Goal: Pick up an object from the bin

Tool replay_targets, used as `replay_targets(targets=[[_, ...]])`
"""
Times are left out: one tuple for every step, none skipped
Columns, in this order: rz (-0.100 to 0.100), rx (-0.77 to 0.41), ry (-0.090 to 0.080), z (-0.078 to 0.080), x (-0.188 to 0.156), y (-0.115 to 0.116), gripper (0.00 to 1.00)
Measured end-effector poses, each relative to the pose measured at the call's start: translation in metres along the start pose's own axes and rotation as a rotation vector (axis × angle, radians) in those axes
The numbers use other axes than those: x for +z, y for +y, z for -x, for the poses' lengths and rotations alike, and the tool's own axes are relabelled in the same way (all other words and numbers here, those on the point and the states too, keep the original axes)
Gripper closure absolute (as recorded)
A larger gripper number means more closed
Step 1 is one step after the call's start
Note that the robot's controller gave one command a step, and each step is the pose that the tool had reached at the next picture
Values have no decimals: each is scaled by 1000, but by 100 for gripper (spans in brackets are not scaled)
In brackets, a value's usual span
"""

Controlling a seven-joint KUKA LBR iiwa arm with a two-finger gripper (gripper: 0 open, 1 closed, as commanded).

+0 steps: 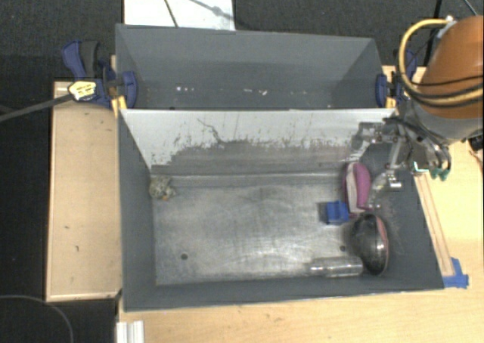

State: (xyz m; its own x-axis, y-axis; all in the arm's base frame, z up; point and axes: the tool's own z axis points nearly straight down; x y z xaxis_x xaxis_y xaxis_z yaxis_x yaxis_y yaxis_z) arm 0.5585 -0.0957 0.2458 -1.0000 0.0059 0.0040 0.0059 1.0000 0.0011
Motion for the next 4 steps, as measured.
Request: replay_targets(targets=[[3, -300, -1, -15, 154, -10, 0], [2, -460, -4, -10, 153, -18, 0], [13, -299, -2, 16, 151, -31, 0], [20, -223, -12, 12, 173, -34, 0]])
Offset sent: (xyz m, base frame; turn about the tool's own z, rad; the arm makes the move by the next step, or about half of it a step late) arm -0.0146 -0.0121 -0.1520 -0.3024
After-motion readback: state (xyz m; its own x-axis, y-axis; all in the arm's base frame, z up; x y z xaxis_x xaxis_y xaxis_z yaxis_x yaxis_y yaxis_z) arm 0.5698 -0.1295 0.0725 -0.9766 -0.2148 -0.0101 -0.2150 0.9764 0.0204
